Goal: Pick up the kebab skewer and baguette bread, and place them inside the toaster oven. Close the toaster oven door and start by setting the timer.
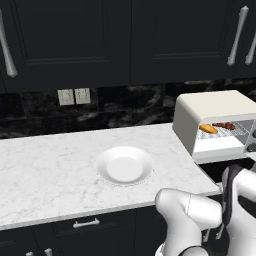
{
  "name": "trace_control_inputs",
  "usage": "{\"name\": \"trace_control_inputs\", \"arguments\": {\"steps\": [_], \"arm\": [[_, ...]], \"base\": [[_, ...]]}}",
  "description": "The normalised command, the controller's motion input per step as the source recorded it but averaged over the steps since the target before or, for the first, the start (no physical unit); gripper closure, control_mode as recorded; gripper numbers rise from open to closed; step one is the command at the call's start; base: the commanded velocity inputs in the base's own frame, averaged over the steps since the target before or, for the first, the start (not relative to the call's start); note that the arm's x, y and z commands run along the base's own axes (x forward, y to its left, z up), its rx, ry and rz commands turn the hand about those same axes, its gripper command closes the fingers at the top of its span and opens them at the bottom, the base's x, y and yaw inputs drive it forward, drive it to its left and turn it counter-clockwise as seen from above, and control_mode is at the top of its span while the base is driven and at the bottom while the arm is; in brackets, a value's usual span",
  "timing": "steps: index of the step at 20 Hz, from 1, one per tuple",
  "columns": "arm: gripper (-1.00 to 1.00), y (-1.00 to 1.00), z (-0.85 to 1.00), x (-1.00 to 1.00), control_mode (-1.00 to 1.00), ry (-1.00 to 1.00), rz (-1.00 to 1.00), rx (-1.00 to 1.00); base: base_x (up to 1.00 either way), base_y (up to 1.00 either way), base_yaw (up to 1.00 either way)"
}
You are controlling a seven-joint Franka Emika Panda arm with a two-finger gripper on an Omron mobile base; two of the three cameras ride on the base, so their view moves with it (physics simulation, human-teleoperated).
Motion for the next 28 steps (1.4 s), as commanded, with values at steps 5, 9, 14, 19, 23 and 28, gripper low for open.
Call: {"name": "trace_control_inputs", "arguments": {"steps": [5, 9, 14, 19, 23, 28], "arm": [[-1.00, -0.11, -0.14, 0.07, -1.00, 0.00, 0.09, 0.00], [-1.00, -0.23, -0.11, 0.00, -1.00, 0.00, 0.02, 0.02], [-1.00, -0.14, -0.08, 0.07, -1.00, 0.00, 0.00, 0.04], [-1.00, -0.09, -0.08, 0.05, -1.00, 0.00, 0.00, 0.09], [-1.00, -0.05, -0.02, 0.02, -1.00, 0.00, 0.00, 0.11], [-1.00, 0.00, 0.00, 0.03, -1.00, 0.00, 0.00, 0.09]], "base": [[0.00, 0.00, 0.00], [0.00, 0.00, 0.00], [0.00, 0.00, 0.00], [0.00, 0.00, 0.00], [0.00, 0.00, 0.00], [0.00, 0.00, 0.00]]}}
